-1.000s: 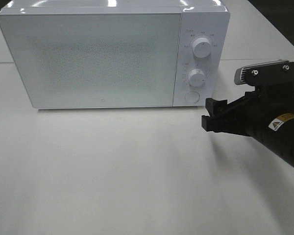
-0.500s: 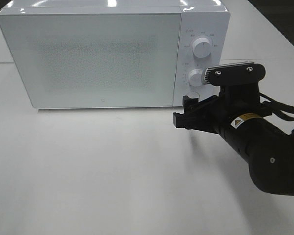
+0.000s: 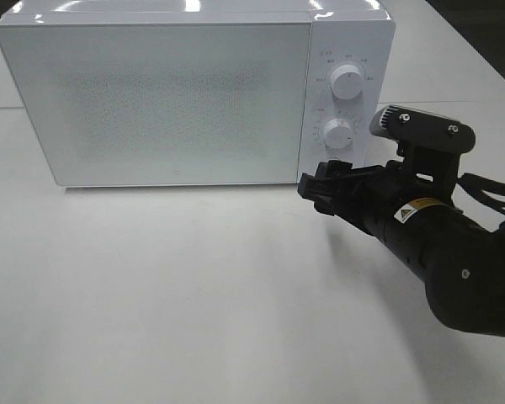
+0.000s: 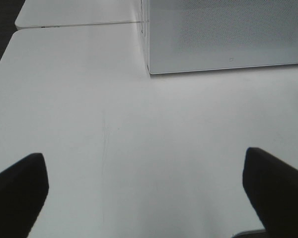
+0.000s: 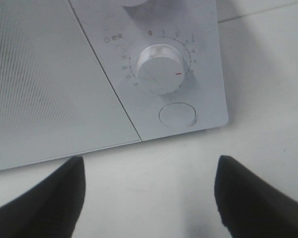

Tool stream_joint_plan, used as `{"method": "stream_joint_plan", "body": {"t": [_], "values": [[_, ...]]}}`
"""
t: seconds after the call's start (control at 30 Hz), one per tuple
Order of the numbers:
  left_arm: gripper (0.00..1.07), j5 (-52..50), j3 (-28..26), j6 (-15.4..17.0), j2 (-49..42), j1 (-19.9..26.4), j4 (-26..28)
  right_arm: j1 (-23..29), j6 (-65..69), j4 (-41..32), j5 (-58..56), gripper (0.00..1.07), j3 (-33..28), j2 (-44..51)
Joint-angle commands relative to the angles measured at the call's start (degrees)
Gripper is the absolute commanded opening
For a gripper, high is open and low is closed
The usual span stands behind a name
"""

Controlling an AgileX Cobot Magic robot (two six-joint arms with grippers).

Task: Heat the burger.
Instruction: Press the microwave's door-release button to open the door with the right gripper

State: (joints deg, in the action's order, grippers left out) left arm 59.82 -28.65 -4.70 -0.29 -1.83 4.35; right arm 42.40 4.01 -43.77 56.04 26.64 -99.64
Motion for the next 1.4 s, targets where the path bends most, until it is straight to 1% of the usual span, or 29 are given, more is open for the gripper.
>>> {"method": "stream_joint_plan", "body": {"t": [0.03, 0.07, 0.1, 0.13, 0.17, 0.2, 0.23, 0.27, 0.3, 0.33, 0.37, 0.4, 0.43, 0.47, 0.5, 0.53, 0.57, 0.6, 0.63, 0.87, 1.03, 1.1, 1.13, 1.23, 1.3, 1.4], "values": [[1.0, -0.5, 0.1, 0.0, -1.3, 0.2, 0.2, 0.1, 15.0, 0.2, -1.4, 0.61, 0.6, 0.1], [1.0, -0.5, 0.1, 0.0, -1.3, 0.2, 0.2, 0.1, 15.0, 0.2, -1.4, 0.61, 0.6, 0.1], [1.0, -0.5, 0.1, 0.0, -1.3, 0.2, 0.2, 0.1, 23.3, 0.3, -1.4, 0.56, 0.6, 0.1], [1.0, -0.5, 0.1, 0.0, -1.3, 0.2, 0.2, 0.1, 23.3, 0.3, -1.4, 0.56, 0.6, 0.1], [1.0, -0.5, 0.1, 0.0, -1.3, 0.2, 0.2, 0.1, 28.2, 0.3, -1.4, 0.54, 0.6, 0.1], [1.0, -0.5, 0.1, 0.0, -1.3, 0.2, 0.2, 0.1, 36.7, 0.3, -1.4, 0.49, 0.6, 0.1], [1.0, -0.5, 0.1, 0.0, -1.3, 0.2, 0.2, 0.1, 36.7, 0.3, -1.4, 0.49, 0.6, 0.1], [1.0, -0.5, 0.1, 0.0, -1.3, 0.2, 0.2, 0.1, 44.8, 0.3, -1.4, 0.42, 0.6, 0.1], [1.0, -0.5, 0.1, 0.0, -1.3, 0.2, 0.2, 0.1, 44.8, 0.3, -1.4, 0.42, 0.6, 0.1], [1.0, -0.5, 0.1, 0.0, -1.3, 0.2, 0.2, 0.1, 48.1, 0.3, -1.4, 0.39, 0.6, 0.1], [1.0, -0.5, 0.1, 0.0, -1.3, 0.2, 0.2, 0.1, 52.7, 0.3, -1.4, 0.32, 0.6, 0.1], [1.0, -0.5, 0.1, 0.0, -1.3, 0.2, 0.2, 0.1, 52.7, 0.3, -1.4, 0.32, 0.6, 0.1], [1.0, -0.5, 0.1, 0.0, -1.3, 0.2, 0.2, 0.1, 56.0, 0.1, -1.2, 0.25, 0.6, 0.1], [1.0, -0.5, 0.1, 0.0, -1.3, 0.2, 0.2, 0.1, 58.0, -0.1, -1.1, 0.21, 0.6, 0.1], [1.0, -0.5, 0.1, 0.0, -1.3, 0.2, 0.2, 0.1, 58.0, -0.1, -1.1, 0.21, 0.6, 0.1], [1.0, -0.5, 0.1, 0.0, -1.3, 0.2, 0.2, 0.1, 62.6, -0.5, -0.9, 0.14, 0.6, 0.1], [1.0, -0.5, 0.1, 0.0, -1.3, 0.2, 0.2, 0.1, 62.6, -0.5, -0.9, 0.14, 0.6, 0.1], [1.0, -0.5, 0.1, 0.0, -1.3, 0.2, 0.2, 0.1, 64.4, -0.7, -0.9, 0.09, 0.6, 0.1], [1.0, -0.5, 0.1, 0.0, -1.3, 0.2, 0.2, 0.1, 66.1, -1.3, -1.1, 0.0, 0.6, 0.1], [1.0, -0.5, 0.1, 0.0, -1.3, 0.2, 0.2, 0.1, 66.5, -3.0, -1.1, 0.0, 0.6, 0.1], [1.0, -0.5, 0.1, 0.0, -1.3, 0.2, 0.2, -0.9, 66.5, -3.0, -1.1, 0.0, 0.6, 0.1], [1.0, -0.5, 0.1, 0.0, -1.3, 0.2, 0.2, -2.1, 66.5, -2.9, -1.0, 0.0, 0.7, 0.1], [1.0, -0.5, 0.1, 0.0, -1.3, 0.2, 0.2, -2.8, 66.5, -2.8, -0.7, 0.0, 1.2, -0.7], [1.0, -0.5, 0.1, 0.0, -1.3, 0.2, 0.2, -2.9, 66.5, -2.8, -0.9, 0.0, 1.7, -1.4], [1.0, -0.5, 0.1, 0.0, -1.3, 0.2, 0.2, -3.4, 68.6, -1.5, -1.0, 0.0, 3.8, -3.9], [1.0, -0.5, 0.1, 0.0, -1.3, 0.2, 0.2, -3.4, 69.7, -1.5, -0.3, 0.0, 4.8, -5.4]]}}
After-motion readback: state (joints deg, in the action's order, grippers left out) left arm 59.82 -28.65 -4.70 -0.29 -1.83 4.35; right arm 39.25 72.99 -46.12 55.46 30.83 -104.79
